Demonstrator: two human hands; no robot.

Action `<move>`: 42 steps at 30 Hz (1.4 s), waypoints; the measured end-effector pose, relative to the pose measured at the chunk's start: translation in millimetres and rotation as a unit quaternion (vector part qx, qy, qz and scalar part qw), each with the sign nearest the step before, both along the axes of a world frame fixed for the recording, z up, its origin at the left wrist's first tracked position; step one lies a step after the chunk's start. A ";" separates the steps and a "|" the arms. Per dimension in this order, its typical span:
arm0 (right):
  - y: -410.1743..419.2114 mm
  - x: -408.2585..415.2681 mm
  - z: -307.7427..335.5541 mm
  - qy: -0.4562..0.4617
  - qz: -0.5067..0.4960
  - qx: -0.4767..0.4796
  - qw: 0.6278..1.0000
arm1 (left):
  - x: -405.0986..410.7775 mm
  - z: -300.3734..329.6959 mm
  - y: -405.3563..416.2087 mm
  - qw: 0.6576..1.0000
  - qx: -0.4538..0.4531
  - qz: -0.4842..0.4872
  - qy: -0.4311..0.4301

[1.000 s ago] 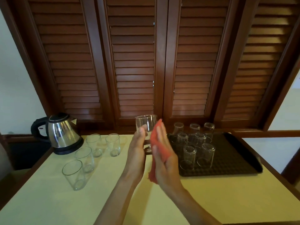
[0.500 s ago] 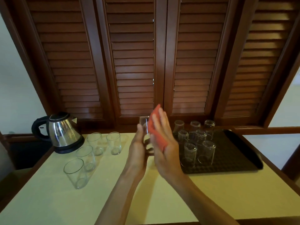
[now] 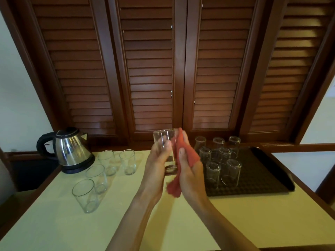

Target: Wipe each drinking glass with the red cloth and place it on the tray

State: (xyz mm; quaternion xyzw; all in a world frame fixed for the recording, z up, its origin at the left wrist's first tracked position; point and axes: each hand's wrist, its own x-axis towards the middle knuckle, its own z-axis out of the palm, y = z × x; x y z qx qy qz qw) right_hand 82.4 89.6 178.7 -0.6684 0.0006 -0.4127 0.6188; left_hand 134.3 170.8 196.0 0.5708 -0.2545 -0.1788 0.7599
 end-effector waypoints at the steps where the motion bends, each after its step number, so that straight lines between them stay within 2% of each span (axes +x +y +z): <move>1: -3.3 1.5 7.7 0.005 -0.003 0.006 1.000 | -2.2 -3.7 -1.2 1.000 0.005 -0.003 0.001; 5: 3.6 -1.3 -4.1 -0.018 0.011 -0.149 0.989 | -0.5 1.7 -0.7 0.998 -0.057 0.018 0.024; 6: 5.0 -4.1 -10.6 -0.022 0.021 -0.137 0.990 | 1.3 3.6 0.2 0.997 -0.067 0.028 0.030; 8: 2.3 -3.8 -7.0 -0.003 0.037 -0.021 0.999 | -1.7 2.0 0.8 0.998 -0.047 0.038 0.016; 10: -6.1 0.0 7.1 0.012 0.009 0.038 0.999 | -9.0 -1.8 0.5 1.000 -0.019 0.016 0.017; 11: -9.2 1.5 13.3 0.012 -0.006 0.013 1.000 | -8.3 -3.3 0.1 0.999 -0.009 0.007 0.030; 14: 0.6 -1.8 3.7 -0.014 -0.009 -0.173 0.985 | 0.8 8.3 1.5 0.998 -0.025 0.002 0.051; 15: 4.0 -4.1 -7.6 -0.029 0.001 -0.197 0.980 | 5.0 10.9 0.8 0.998 -0.042 0.007 0.056; 16: 6.1 -5.9 -14.4 -0.035 0.013 -0.177 0.984 | 7.2 11.6 0.6 0.997 -0.056 0.014 0.060; 19: -2.1 -1.1 -0.3 0.003 0.011 0.010 1.000 | 0.3 0.5 -0.2 0.997 -0.061 0.002 0.051; 20: -6.9 0.9 7.1 0.011 -0.002 0.018 1.000 | -3.1 -5.0 -0.9 0.998 -0.046 -0.006 0.050; 22: -6.1 2.0 9.8 0.011 -0.009 -0.066 0.998 | -2.1 -11.1 -0.7 0.998 -0.036 -0.011 0.053; 24: 2.2 -2.9 -8.3 -0.003 0.023 -0.146 0.989 | 7.3 -9.3 0.9 0.992 -0.067 -0.008 0.102; 26: 5.3 -6.6 -21.2 -0.012 0.056 -0.106 0.993 | 12.9 -8.0 1.9 0.988 -0.095 -0.002 0.124; 28: -0.5 -3.0 -11.2 -0.003 0.050 -0.002 0.999 | 7.9 -12.0 0.8 0.995 -0.058 0.013 0.084; 29: -5.0 -0.7 -3.3 0.001 0.027 0.021 0.999 | 4.1 -14.3 -0.3 0.997 -0.035 0.020 0.070; 30: -8.2 0.9 4.1 0.001 0.010 0.016 1.000 | 2.0 -16.6 -1.6 0.997 -0.023 0.021 0.071; 34: 6.9 -6.6 -11.5 -0.028 0.008 -0.141 0.990 | 6.2 -2.1 1.6 0.997 -0.039 -0.009 0.073; 35: 9.5 -8.9 -20.0 -0.037 0.018 -0.133 0.990 | 7.2 1.8 2.8 0.998 -0.040 -0.003 0.056; 38: 1.7 -5.4 -8.4 -0.010 0.046 0.038 0.998 | 2.4 -3.7 1.0 0.999 -0.037 -0.004 0.026; 39: -4.6 -2.9 0.5 -0.002 0.039 0.064 0.997 | -0.6 -8.4 -0.4 0.999 -0.027 -0.010 0.025; 42: -5.9 -0.6 10.0 -0.008 0.027 -0.023 0.999 | -0.6 -12.6 -1.2 1.000 -0.002 -0.007 0.014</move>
